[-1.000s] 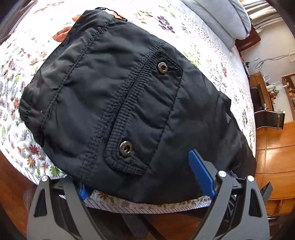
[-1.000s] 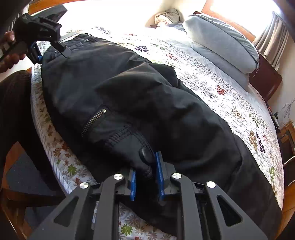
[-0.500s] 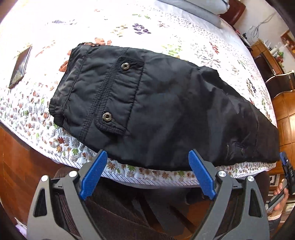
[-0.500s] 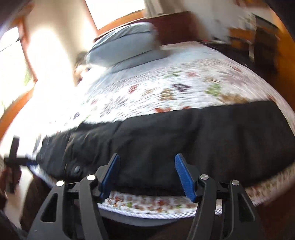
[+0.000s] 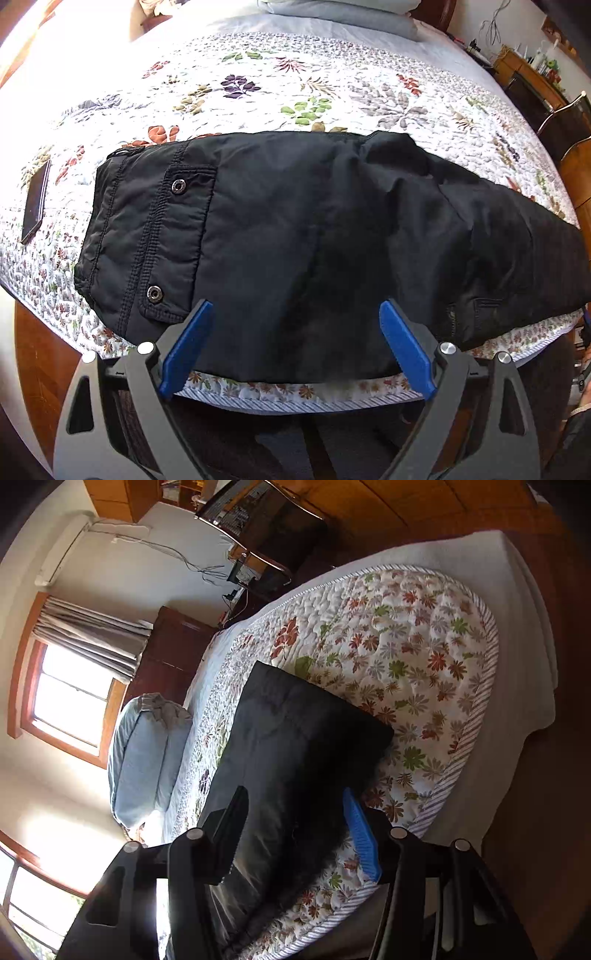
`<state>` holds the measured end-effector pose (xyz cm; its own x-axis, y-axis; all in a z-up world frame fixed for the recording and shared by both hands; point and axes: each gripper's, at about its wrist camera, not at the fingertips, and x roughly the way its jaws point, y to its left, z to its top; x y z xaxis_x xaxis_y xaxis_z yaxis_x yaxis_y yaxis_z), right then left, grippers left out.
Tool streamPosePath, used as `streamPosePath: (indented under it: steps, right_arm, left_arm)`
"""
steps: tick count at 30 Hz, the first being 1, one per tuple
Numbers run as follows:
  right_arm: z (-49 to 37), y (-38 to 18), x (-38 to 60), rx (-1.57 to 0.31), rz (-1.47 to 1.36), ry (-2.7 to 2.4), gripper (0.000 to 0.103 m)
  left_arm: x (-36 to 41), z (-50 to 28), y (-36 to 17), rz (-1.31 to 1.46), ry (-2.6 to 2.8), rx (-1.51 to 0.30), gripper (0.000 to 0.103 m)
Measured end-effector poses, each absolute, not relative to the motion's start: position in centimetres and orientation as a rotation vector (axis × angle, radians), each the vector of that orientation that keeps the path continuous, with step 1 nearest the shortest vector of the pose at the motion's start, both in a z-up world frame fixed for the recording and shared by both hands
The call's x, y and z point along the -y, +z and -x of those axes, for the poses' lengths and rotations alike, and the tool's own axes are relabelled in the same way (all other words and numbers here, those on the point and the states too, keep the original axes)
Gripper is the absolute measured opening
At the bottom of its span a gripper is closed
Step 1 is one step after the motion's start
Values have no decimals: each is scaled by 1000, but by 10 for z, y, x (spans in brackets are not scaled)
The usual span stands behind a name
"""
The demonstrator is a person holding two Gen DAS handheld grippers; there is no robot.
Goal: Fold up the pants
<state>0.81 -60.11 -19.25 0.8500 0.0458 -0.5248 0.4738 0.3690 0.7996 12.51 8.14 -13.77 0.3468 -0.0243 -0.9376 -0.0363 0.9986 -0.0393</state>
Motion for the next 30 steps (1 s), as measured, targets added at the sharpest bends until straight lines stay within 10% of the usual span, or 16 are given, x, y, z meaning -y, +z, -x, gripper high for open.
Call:
streamPosePath:
  steps: [19, 21, 25, 30]
  right_arm:
    - [-9, -189, 597, -432, -1270, -237, 51]
    - [-18, -190, 594, -436, -1262, -215, 47]
    - [-32, -182, 585, -468, -1177, -223, 6]
    - [-26, -158, 578, -409, -1164, -175, 5]
  left_arm:
    - [-92, -124, -165, 40, 64, -1291, 91]
    - [-91, -125, -166, 44, 66, -1296, 92]
    - [-89, -127, -169, 32, 61, -1309, 92]
    - [-85, -127, -168, 9, 39, -1315, 92]
